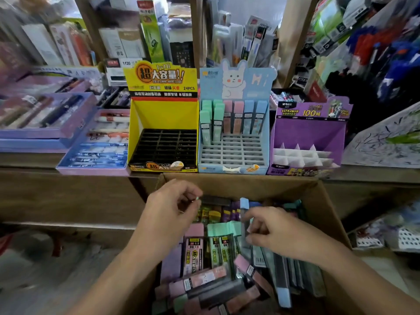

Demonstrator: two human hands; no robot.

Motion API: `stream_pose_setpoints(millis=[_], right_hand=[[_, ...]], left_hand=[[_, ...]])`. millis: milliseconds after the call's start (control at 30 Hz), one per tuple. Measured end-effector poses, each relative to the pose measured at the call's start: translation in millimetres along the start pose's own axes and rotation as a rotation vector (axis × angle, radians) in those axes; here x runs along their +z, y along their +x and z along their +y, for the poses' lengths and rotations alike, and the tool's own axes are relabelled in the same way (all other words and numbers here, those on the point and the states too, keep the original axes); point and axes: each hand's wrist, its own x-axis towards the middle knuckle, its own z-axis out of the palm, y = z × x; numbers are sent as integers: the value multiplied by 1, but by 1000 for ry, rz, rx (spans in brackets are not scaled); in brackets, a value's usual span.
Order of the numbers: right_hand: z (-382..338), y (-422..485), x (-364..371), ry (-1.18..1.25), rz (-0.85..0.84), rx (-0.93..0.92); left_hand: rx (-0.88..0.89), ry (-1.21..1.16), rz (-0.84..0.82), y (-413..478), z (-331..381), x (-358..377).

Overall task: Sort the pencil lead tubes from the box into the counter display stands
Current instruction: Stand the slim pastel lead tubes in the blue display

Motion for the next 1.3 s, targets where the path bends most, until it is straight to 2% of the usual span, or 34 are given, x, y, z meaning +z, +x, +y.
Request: stream_pose_setpoints(millis=[100,233,333,433,633,1100,1300], right_hand=[[-9,-12,15,-74,-100,8],[-15,-27,29,-212,-206,69],[-15,-34,39,-241,-175,97],[-15,-39,49,-251,-140,92],[-15,-39,61,-215,-101,51],[-34,-18,83,-96,-63,-156],[-38,-7,86,-105,-150,-226]], left_hand=[[-50,-17,-130,-24,-5,3],[-160,120,-385,-50,-18,10],[-223,273,-560,-64,-21,13],[-234,344,-643,-72,-20,16],[-244,438,-681,-81,-19,21],[-326,348,-668,-79,-19,23],[-326,277,-673,-79,-19,19]])
